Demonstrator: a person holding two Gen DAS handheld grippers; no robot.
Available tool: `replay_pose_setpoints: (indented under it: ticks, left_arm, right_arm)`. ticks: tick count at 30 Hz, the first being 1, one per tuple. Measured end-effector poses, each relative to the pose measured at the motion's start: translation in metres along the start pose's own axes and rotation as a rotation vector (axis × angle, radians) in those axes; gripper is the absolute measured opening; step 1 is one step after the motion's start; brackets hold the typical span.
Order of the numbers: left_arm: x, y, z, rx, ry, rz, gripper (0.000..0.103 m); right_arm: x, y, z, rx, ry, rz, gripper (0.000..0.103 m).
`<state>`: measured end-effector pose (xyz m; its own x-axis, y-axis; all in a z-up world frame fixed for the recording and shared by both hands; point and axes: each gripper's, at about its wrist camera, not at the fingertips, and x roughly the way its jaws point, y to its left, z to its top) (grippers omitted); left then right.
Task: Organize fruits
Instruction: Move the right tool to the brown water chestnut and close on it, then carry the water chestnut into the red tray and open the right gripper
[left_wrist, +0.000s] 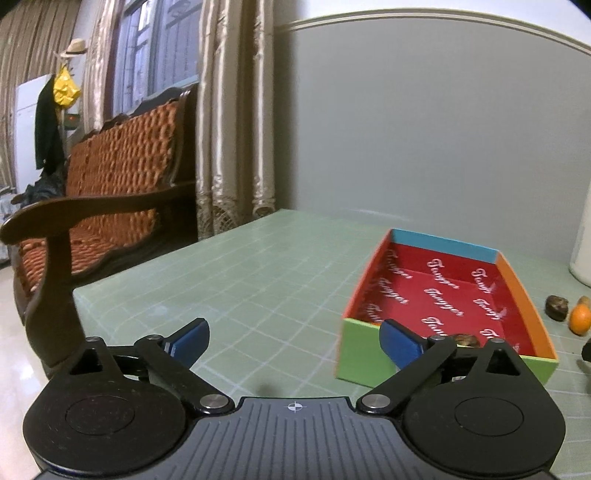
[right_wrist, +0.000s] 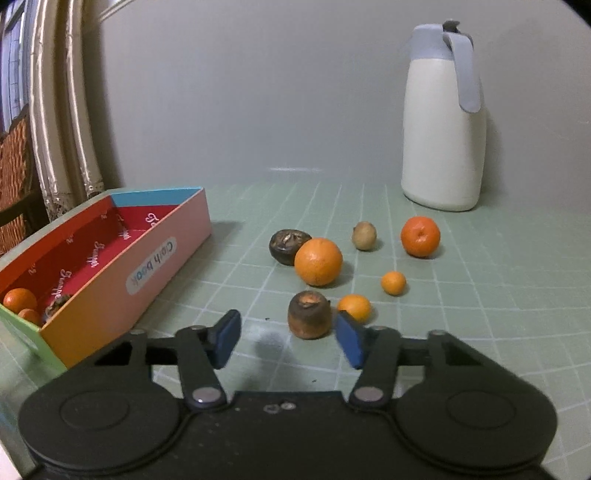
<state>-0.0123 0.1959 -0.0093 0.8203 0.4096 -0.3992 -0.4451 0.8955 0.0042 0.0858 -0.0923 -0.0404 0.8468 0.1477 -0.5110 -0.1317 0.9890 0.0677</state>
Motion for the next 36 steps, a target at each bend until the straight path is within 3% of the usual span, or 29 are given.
replay_pose_setpoints:
  ticks: [4, 9, 12, 21, 30, 36]
  left_arm:
    - [0.004, 0.011, 0.0, -0.027, 0.007, 0.011, 0.099]
    - [0.007, 0.018, 0.0, -0.054, 0.015, 0.009, 0.099]
    - [0.008, 0.019, 0.0, -0.06, 0.02, 0.005, 0.099]
    - [0.009, 0.024, 0.001, -0.079, 0.019, 0.014, 0.099]
    - [0.007, 0.041, -0.001, -0.116, 0.019, 0.048, 0.1]
    - [0.006, 0.06, -0.003, -0.151, 0.02, 0.078, 0.1]
  right_arm:
    - [0.01, -0.003, 0.004, 0.032, 0.042, -0.006, 0.051]
    - [0.018, -0.005, 0.006, 0.042, 0.061, -0.034, 0.033]
    - [0.021, -0.007, 0.007, 0.049, 0.065, -0.042, 0.029]
    - [0.013, -0.006, 0.008, 0.046, 0.03, -0.023, 0.028]
    - [-0.011, 0.032, 0.028, 0.015, -0.049, 0.149, 0.028]
    - [-0.006, 0.077, 0.038, -0.038, -0.035, 0.257, 0.028]
